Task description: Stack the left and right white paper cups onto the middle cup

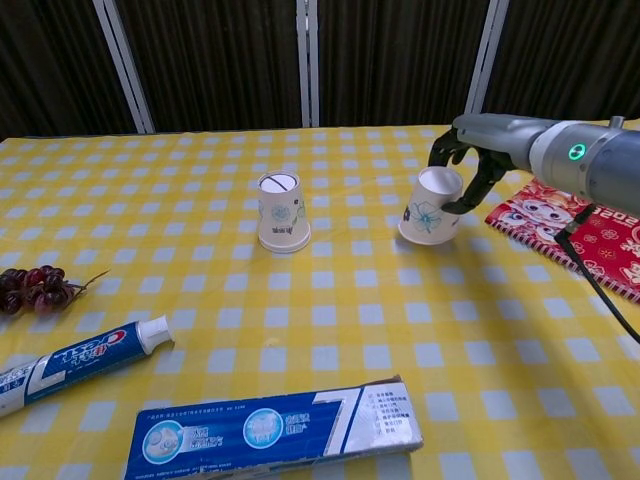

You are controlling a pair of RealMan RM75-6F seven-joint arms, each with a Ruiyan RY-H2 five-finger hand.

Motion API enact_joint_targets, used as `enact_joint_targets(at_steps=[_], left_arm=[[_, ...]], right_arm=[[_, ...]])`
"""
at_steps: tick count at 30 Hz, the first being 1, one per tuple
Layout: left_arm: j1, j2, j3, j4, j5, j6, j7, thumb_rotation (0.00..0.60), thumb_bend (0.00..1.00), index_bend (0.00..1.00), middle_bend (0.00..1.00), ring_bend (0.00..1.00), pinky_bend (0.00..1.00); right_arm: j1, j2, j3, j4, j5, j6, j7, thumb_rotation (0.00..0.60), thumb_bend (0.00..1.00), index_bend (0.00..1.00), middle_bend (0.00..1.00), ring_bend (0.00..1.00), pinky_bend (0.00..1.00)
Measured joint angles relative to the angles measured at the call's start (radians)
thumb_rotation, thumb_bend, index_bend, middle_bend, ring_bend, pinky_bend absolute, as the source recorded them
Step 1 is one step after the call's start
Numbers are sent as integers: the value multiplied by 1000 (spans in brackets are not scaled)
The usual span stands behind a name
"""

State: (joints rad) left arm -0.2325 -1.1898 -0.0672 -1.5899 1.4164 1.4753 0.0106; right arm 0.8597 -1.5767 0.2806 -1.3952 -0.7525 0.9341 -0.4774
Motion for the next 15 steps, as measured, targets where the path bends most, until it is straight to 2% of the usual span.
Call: enact_joint_targets(at_steps=[9, 15], left_arm=[[6, 1, -9, 1, 2, -6, 2, 600, 106, 53, 0, 0, 0], [7, 1, -14, 4, -2, -18, -3, 600, 106, 53, 0, 0, 0]], right_arm=[[24, 51, 55, -168, -30, 84, -27, 600, 216, 434, 274, 212, 392], [69, 44, 95, -213, -19, 115, -59, 600, 215, 433, 274, 212, 392]])
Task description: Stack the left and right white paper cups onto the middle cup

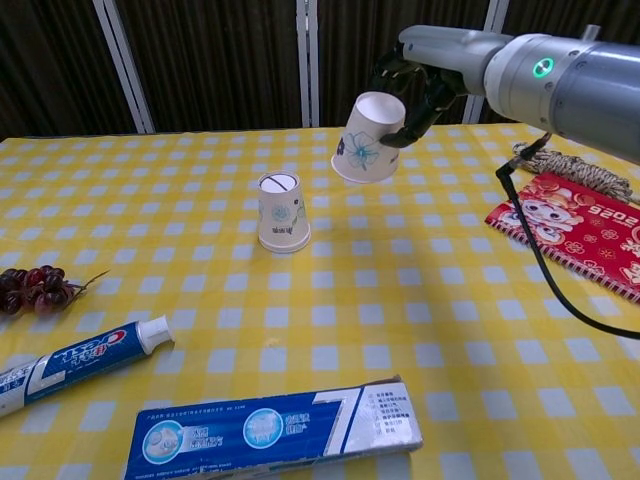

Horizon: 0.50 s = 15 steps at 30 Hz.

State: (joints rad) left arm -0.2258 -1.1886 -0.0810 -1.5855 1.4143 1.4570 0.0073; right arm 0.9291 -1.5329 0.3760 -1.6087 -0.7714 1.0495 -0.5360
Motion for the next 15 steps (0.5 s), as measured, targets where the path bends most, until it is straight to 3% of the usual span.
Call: enact_joint_targets(at_steps=[7, 15], left_arm=[[-3, 2, -4, 10, -5, -26, -15, 600, 106, 55, 0, 0, 0], [-5, 6, -19, 22, -25, -48, -36, 600, 106, 55, 0, 0, 0]], right_arm=[[58, -50, 24, 4, 21, 12, -21, 600, 216, 433, 273, 212, 392], [104, -127, 23, 95, 45, -6, -16, 600, 215, 432, 272, 212, 392]])
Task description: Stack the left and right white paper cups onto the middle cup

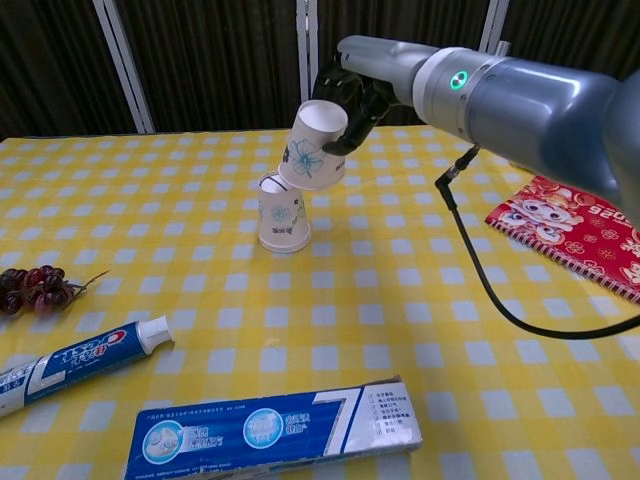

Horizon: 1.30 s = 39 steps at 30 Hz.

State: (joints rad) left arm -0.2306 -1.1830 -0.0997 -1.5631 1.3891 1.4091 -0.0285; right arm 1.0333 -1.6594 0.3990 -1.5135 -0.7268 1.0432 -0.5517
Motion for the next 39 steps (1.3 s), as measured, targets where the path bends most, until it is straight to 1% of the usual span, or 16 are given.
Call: enact_joint_targets(at_steps=[5, 20, 21, 23, 25, 26, 29, 34, 39], left_arm=[[-3, 0, -2, 8, -6, -18, -11, 600, 106, 55, 0, 0, 0], [-8, 3, -10, 17, -14, -48, -42, 600, 106, 55, 0, 0, 0], [-8, 3, -11, 18, -15, -50, -43, 600, 106, 55, 0, 0, 0], [-9, 3, -12, 20, -17, -54, -46, 600, 105, 55, 0, 0, 0], [-10, 2, -12, 22, -17, -56, -47, 600, 106, 55, 0, 0, 0], [-10, 2, -12, 22, -17, -58, -47, 600, 106, 56, 0, 0, 0], [-11, 0, -13, 24, -19, -61, -46, 600, 106, 57, 0, 0, 0], [-10, -1, -13, 22, -15, -58, -41, 600, 106, 57, 0, 0, 0], [-9, -2, -13, 21, -15, -57, -34, 600, 106, 56, 0, 0, 0]], right_arm=[[28, -49, 1, 72, -1, -12, 15, 600, 215, 432, 272, 212, 392], [85, -134, 12, 196, -24, -36, 39, 600, 213, 428, 262, 211, 390], [88, -139, 12, 205, -26, -38, 40, 600, 204, 414, 249, 209, 386], [94, -152, 9, 226, -34, -40, 40, 600, 179, 350, 218, 200, 372], [98, -161, 4, 241, -41, -38, 35, 600, 145, 252, 180, 177, 347], [100, -165, 1, 247, -44, -35, 28, 600, 137, 230, 171, 170, 340], [100, -168, -3, 248, -43, -31, 14, 600, 124, 198, 157, 159, 334], [88, -156, -4, 225, -50, -15, 12, 600, 123, 192, 152, 159, 334], [51, -111, -22, 169, -74, 18, 7, 600, 124, 191, 126, 141, 307]])
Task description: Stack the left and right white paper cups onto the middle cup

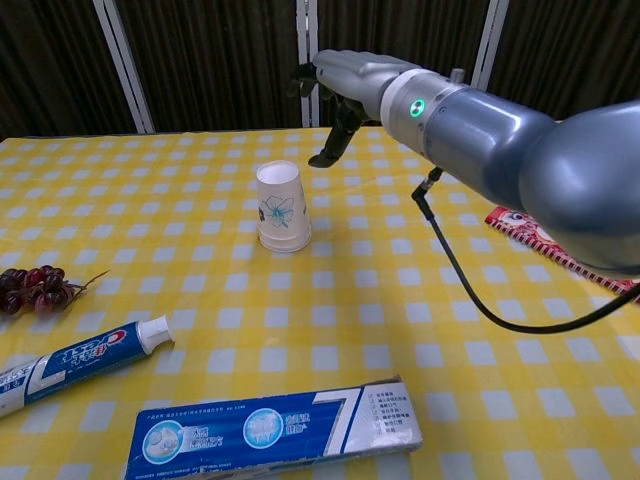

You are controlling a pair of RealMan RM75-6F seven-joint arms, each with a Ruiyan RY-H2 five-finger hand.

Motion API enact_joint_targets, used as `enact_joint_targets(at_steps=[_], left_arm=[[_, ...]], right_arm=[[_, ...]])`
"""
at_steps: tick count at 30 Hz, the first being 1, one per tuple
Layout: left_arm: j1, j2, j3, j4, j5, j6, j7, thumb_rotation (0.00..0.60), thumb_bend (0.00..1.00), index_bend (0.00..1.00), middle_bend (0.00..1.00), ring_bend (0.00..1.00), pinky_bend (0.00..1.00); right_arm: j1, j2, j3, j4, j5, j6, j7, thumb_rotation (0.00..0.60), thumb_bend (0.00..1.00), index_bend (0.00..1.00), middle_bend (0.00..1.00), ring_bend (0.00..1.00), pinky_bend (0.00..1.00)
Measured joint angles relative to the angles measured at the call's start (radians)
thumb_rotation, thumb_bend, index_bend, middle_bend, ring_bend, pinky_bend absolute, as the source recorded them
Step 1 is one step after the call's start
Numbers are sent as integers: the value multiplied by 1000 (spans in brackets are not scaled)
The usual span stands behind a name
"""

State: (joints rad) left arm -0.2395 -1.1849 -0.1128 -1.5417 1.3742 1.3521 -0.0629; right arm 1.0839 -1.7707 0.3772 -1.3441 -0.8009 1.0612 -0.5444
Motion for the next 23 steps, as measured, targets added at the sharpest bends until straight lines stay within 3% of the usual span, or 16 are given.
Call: enact_joint_targets(at_steps=[10, 15, 23], left_arm=[[0, -11, 3, 4, 2, 1, 22, 600, 104, 21, 0, 0, 0], [0, -26, 8, 11, 5, 2, 53, 600, 90, 0, 0, 0, 0], [24, -57, 30, 38, 10, 29, 100, 600, 85, 0, 0, 0, 0]], right_arm=[[-161, 125, -98, -113, -112, 115, 66, 600, 124, 100, 0, 0, 87], [-308, 204, -203, -138, -256, 224, 203, 600, 123, 13, 0, 0, 2], [-585, 332, -386, -85, -444, 402, 473, 600, 121, 0, 0, 0, 0]])
